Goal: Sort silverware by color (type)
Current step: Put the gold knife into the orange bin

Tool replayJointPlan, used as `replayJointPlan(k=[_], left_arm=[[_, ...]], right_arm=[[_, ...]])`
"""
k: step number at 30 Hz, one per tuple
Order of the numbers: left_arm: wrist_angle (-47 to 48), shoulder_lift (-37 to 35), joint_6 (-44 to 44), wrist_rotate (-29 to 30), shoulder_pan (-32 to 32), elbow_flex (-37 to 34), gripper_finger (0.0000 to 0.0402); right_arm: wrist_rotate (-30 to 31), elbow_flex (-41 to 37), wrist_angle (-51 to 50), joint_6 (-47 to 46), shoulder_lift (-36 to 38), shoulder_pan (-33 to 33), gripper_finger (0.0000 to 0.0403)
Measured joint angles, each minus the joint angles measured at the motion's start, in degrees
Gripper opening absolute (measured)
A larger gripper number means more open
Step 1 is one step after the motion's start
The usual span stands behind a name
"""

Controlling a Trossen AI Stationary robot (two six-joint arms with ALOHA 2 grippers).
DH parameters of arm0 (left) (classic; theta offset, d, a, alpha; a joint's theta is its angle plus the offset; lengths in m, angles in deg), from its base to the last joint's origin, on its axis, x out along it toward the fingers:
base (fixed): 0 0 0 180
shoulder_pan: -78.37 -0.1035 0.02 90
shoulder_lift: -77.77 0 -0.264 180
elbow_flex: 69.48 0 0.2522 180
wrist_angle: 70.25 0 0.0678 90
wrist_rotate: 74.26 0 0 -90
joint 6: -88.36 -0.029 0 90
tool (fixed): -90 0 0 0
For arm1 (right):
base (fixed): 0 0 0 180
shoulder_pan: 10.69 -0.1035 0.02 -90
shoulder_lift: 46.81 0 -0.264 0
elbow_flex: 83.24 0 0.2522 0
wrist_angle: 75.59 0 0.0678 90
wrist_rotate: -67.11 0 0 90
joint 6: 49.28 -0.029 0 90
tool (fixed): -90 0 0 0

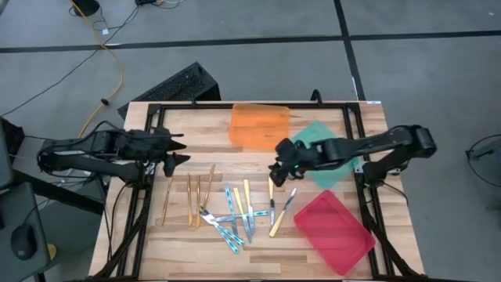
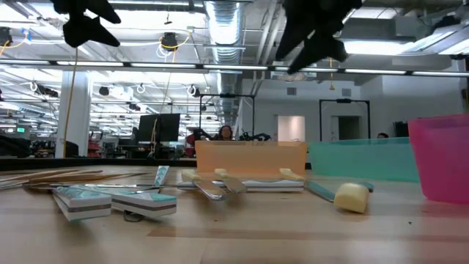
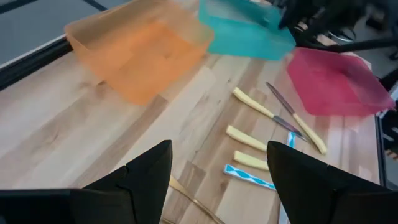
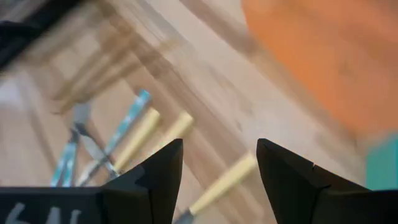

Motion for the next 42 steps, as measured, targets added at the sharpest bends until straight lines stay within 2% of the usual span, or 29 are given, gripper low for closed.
replayJointPlan(k=[6,10,17,28,42], left_arm=[[-0.1,1.6,1.9,0.2,0.0,-1.7,0.0245],[-0.2,3.3,2.3,0.2,0.0,-2.9,0.0245],[-0.8,6.8,2.7,0.2,0.0,-2.9,0.0245],[-0.9,9.7,1.8,1.4,0.0,-2.9,0.0245],[-1.0,9.8,1.7,4.1,0.0,-3.0,0.0245]], right_arm=[[-1.2,2.3,-6.8,-15.2,-6.8,-2.2,0.0227],[-3.2,2.3,-7.0,-20.8,-10.2,-4.6,0.0227],[-3.3,2.4,-8.1,-28.4,-15.1,-6.3,0.0227],[-4.5,2.4,-6.9,-34.0,-19.9,-6.6,0.0227],[-2.1,2.3,-3.9,-35.1,-22.6,-6.6,0.0227]])
